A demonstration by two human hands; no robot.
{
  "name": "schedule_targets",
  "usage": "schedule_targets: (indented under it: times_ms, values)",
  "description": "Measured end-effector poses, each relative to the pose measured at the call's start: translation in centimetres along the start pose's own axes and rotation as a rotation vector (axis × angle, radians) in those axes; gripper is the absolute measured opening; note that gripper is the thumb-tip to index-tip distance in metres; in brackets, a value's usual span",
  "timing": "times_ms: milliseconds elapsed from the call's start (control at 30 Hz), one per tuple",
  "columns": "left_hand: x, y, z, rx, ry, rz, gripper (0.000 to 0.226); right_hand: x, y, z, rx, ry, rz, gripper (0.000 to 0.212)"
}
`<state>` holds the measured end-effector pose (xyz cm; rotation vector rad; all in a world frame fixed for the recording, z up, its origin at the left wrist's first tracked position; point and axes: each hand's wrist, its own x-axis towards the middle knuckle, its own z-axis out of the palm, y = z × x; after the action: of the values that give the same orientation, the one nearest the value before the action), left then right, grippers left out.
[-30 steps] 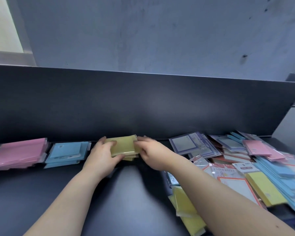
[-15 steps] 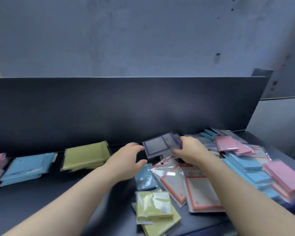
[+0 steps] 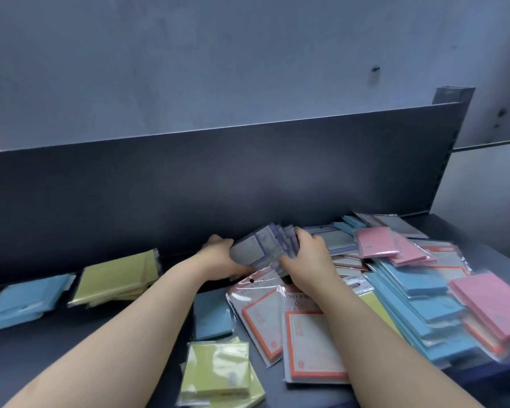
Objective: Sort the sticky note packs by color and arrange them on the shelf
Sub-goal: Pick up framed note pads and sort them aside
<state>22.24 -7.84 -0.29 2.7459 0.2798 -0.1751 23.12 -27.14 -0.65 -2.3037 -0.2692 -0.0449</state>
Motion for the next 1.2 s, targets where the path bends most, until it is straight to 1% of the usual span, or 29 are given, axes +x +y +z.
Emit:
schedule_targets:
  times_ms: [67,133,233,300,400,467,533,600,667,733,800,900,967,1067,1133,1200]
  values:
    - [0.1,0.0,0.1,-0.015,-0.008,-0.021,0.071,-0.1,0.0,-0.3,0.108,0.008,-0.006,0.062]
    - [0.0,0.1,0.3,-0.068,-0.002,-0.040,0.078,-0.3,-0.1,-0.6,0.217,-0.004,0.015,0.068]
    - [-0.5,0.4,0.5,-0.174,0.055,-0.059,0.081,-0.4,0.0,-0.6,0.282,0.011,0.031,0.063]
    - [-1.0,0.5,0.6,-0.213,0.169,-0.068,0.083,-0.5,-0.1,-0.6,0.299,0.054,0.024,0.055]
    - [-1.6,0.5,0.3,-0.291,0.375,-0.075,0.088,-0.7,-0.3,-0.7,0.335,0.172,-0.019,0.046]
    - [-2.3,0.5,-0.3,-0.377,0.452,-0.094,0.090,-0.7,-0.4,-0.7,0.317,0.228,-0.051,0.037]
    - [-3.3,0.3,-1.0,-0.486,0.484,-0.121,0.092,-0.7,-0.3,-0.5,0.239,0.240,-0.049,0.026]
    - [-4.6,0.1,-1.4,-0.599,0.498,-0.135,0.092,-0.5,-0.1,-0.3,0.159,0.250,-0.031,0.019]
    - [-5.9,-0.2,-1.6,-0.685,0.516,-0.142,0.088,-0.4,-0.2,-0.2,0.099,0.283,-0.043,0.017]
    - [-7.2,-0.7,-1.6,-0.742,0.528,-0.147,0.083,-0.5,-0.4,-0.1,0.064,0.336,-0.121,0.018]
    - [-8.3,-1.5,-1.6,-0.808,0.530,-0.158,0.085,-0.7,-1.2,-0.4,0.080,0.359,-0.190,0.015]
    - [-9.8,-3.0,-1.7,-0.903,0.547,-0.176,0.100,-1.8,-3.1,-0.8,0.159,0.345,-0.287,0.006]
    - [-11.1,-4.2,-2.0,-0.948,0.549,-0.181,0.104,-2.9,-4.8,-0.7,0.211,0.338,-0.344,0.004]
    - [-13.3,-6.4,-2.6,-1.029,0.545,-0.188,0.096,-5.1,-7.6,0.4,0.283,0.276,-0.367,0.005]
    - [-15.0,-8.4,-2.9,-1.047,0.558,-0.195,0.085,-6.6,-9.5,1.8,0.374,0.194,-0.342,0.010]
    - [-16.9,-11.0,-3.2,-1.015,0.572,-0.200,0.075,-8.0,-11.5,3.6,0.458,0.105,-0.302,0.019]
